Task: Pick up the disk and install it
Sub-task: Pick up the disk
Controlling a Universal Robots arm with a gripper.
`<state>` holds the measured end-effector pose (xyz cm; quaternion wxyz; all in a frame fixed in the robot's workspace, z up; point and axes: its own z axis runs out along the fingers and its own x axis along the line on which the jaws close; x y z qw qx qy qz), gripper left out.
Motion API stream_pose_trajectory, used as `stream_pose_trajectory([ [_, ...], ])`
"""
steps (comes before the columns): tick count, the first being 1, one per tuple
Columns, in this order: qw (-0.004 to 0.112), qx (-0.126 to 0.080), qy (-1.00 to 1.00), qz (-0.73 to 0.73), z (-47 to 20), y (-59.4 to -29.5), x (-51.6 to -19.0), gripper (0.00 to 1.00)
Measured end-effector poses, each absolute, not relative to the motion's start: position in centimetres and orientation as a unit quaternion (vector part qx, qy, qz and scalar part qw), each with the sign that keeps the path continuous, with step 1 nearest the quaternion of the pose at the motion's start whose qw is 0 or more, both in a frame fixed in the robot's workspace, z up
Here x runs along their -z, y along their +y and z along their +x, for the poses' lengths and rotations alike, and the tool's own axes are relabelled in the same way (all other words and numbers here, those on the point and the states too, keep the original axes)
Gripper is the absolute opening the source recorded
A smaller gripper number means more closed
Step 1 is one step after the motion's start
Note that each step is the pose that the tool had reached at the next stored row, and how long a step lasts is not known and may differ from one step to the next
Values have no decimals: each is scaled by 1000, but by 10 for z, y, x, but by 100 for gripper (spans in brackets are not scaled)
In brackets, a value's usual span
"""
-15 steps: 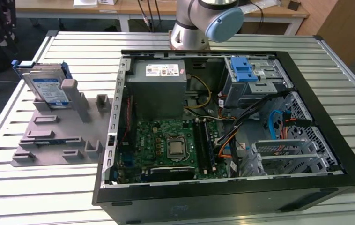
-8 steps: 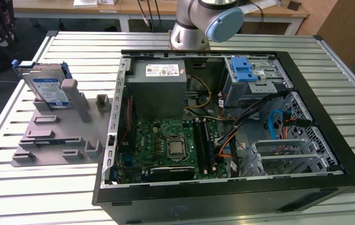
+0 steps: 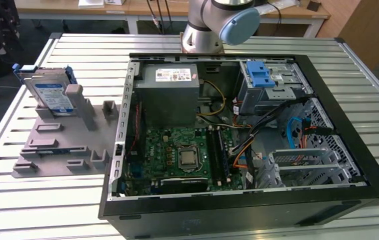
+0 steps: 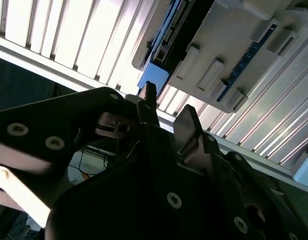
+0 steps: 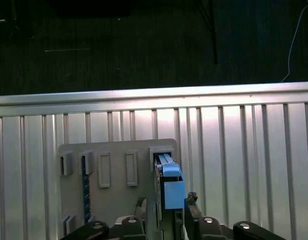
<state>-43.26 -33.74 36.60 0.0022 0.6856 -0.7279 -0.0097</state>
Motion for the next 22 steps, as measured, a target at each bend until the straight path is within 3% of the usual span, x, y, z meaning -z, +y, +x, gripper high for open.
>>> stream_pose_trajectory([
  [2,3,10,-728,686,-432,-337,-365,47],
  [3,3,11,-728,686,-431,-337,-363,47],
  [7,4,11,-728,686,-430,-337,-356,65],
  [22,3,12,-727,686,-430,-337,-336,65],
])
